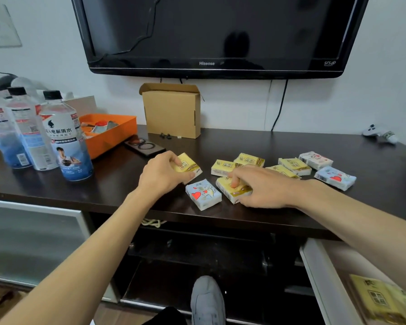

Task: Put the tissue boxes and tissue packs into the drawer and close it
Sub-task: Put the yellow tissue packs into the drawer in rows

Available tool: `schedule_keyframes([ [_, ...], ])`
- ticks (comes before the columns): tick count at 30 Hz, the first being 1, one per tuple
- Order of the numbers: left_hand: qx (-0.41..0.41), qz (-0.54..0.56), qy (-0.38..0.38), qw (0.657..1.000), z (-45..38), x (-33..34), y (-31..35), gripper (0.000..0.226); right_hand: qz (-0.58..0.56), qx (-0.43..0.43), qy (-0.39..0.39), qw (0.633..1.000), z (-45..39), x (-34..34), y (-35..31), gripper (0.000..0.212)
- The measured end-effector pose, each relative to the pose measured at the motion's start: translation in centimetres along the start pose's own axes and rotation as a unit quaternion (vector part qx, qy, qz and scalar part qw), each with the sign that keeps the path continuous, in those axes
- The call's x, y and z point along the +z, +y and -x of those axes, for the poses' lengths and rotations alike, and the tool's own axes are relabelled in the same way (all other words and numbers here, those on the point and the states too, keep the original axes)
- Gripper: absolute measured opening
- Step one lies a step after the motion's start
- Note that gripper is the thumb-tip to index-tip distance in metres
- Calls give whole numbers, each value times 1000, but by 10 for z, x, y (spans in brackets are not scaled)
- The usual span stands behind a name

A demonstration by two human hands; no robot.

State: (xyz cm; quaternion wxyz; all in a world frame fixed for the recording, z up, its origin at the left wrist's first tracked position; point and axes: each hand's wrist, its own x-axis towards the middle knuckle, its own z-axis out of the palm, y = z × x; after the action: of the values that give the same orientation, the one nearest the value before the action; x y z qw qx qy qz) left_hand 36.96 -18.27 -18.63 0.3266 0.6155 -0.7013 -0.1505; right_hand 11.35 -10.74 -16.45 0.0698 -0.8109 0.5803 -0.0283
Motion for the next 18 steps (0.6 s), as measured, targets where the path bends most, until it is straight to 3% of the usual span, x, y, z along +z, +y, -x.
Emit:
schedule_keyframes([
  [3,77,50,81,992,21,-4,10,57,8,-14,16,1000,-1,0,0,33],
  [6,143,70,91,983,48,-6,26,73,42,-17,35,998,-1,1,-4,55],
  [9,174,69,63,980,74,-1,38,81,25,-8,47,999,9,1,-9,68],
  [15,194,108,-27,975,99,7,53,79,-74,-1,167,983,73,-5,13,62],
  [18,212,93,-56,971,110,13,61,78,-126,27,180,975,118,-3,33,62],
])
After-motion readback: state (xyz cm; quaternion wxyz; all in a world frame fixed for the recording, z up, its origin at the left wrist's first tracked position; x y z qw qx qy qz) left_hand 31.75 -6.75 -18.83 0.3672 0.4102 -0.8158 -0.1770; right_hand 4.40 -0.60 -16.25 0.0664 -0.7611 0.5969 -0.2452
